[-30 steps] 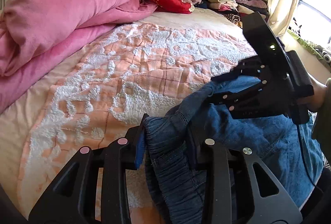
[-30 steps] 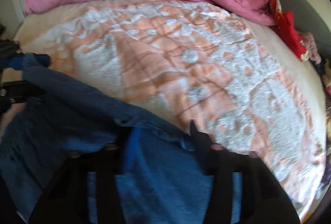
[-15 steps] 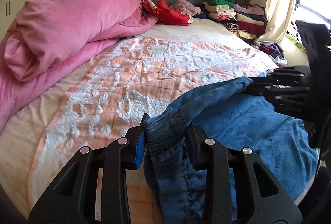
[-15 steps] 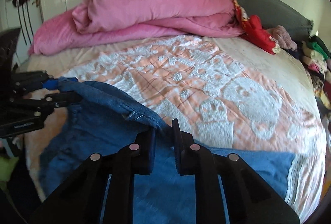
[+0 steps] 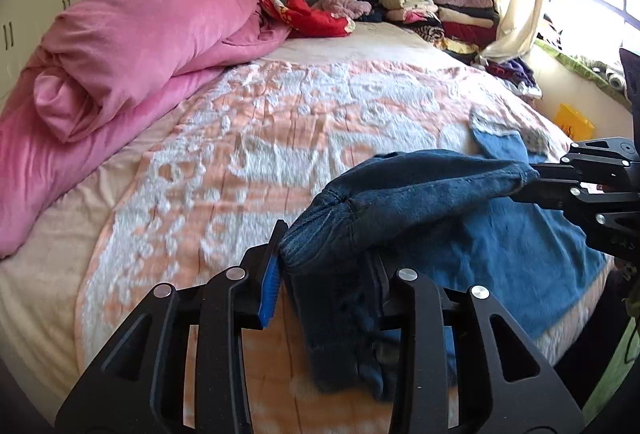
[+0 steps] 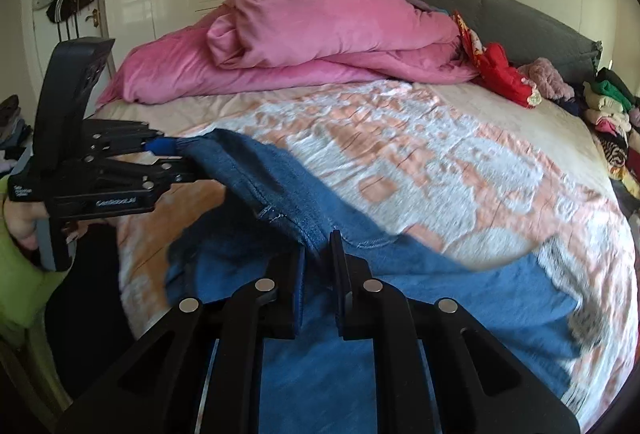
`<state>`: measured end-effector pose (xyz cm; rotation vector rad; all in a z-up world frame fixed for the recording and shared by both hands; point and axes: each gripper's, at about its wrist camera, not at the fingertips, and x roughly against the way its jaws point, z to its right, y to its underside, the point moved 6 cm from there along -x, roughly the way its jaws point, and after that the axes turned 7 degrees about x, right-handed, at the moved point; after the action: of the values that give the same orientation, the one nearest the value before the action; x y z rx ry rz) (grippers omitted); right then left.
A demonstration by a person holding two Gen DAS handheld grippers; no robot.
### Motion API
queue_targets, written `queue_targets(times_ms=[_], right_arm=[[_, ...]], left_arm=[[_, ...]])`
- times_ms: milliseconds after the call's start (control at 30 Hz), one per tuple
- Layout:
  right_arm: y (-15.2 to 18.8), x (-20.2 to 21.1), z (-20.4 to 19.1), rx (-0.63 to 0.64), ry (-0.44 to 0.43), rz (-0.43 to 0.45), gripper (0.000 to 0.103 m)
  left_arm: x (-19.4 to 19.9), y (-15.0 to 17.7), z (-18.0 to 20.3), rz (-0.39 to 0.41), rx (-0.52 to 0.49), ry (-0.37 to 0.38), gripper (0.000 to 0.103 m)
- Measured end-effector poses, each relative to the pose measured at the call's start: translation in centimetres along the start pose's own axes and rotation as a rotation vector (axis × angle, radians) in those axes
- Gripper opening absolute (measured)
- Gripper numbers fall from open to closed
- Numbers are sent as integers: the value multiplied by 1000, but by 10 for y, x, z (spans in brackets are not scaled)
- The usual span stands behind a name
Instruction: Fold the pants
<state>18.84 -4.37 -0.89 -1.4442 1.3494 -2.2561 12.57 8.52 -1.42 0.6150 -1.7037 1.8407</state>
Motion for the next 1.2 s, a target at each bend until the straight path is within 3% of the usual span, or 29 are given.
queue_targets(times_ms=[333, 533, 800, 933, 1067, 1200], right_arm=[[48, 11, -61, 31, -63, -54, 11], [74, -11, -83, 25, -89, -129, 11], [78, -19, -92, 37, -99, -145, 11], [81, -26, -97, 34, -111, -159, 14], [83, -24, -103, 27, -146, -165, 27], [82, -1, -108, 4, -222, -158, 32]], left_arm=[[7, 51, 3, -93, -58, -18, 28], [-8, 72, -19, -175, -1, -67, 28], [34, 63, -45, -109, 106, -52, 28], [46, 44, -16, -58, 88, 37, 28], [19, 49, 26, -130, 2, 83, 28], [-19, 73, 32, -212, -58, 16, 28]])
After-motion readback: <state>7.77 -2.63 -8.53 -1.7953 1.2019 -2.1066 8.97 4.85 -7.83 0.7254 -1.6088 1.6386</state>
